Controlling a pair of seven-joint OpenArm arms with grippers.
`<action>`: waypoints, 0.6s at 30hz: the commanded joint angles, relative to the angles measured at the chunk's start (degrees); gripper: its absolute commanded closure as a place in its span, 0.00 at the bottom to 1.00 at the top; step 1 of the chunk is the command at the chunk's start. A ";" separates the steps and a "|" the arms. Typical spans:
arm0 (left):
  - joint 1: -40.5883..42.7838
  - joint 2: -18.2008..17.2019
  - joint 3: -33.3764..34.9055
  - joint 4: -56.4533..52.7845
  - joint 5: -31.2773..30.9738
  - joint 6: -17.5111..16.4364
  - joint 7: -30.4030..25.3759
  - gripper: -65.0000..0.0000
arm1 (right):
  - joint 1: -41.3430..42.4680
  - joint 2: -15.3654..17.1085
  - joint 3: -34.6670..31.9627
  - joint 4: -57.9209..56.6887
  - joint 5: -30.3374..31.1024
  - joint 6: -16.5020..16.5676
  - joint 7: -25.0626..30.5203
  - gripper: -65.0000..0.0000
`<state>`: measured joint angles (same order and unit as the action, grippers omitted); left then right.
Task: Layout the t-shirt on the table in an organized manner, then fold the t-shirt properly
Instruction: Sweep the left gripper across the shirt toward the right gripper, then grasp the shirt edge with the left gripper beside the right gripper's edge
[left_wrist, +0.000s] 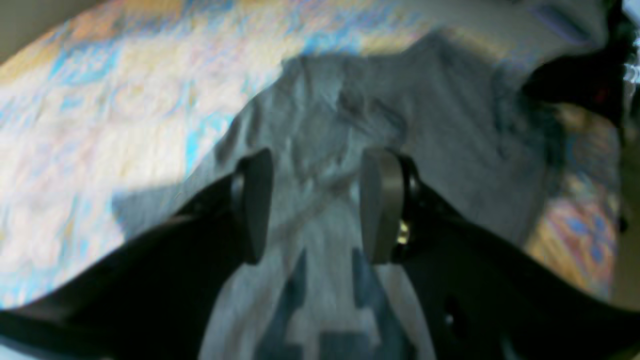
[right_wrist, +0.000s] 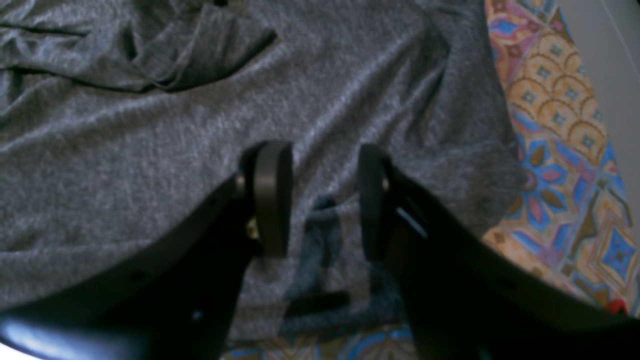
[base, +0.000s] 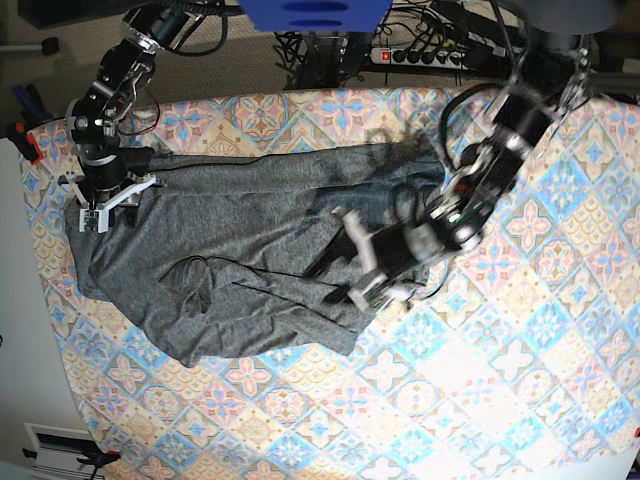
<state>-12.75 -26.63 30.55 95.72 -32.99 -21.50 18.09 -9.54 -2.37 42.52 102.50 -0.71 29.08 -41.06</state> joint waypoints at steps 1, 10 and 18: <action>0.93 -1.19 -1.93 3.93 -0.81 -0.44 0.33 0.57 | 0.71 0.48 -0.02 0.84 0.49 -0.03 1.37 0.68; 23.52 -8.31 -13.62 22.12 3.50 -1.05 9.12 0.57 | 0.71 0.48 0.07 0.58 0.49 -0.03 1.37 0.67; 34.51 -10.86 -18.11 23.88 10.53 -1.05 9.03 0.57 | 0.79 0.66 5.96 0.49 0.49 -0.03 1.37 0.63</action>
<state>22.22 -36.99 12.95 118.43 -21.67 -22.50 28.80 -9.21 -2.37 48.51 102.10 -0.64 28.97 -41.04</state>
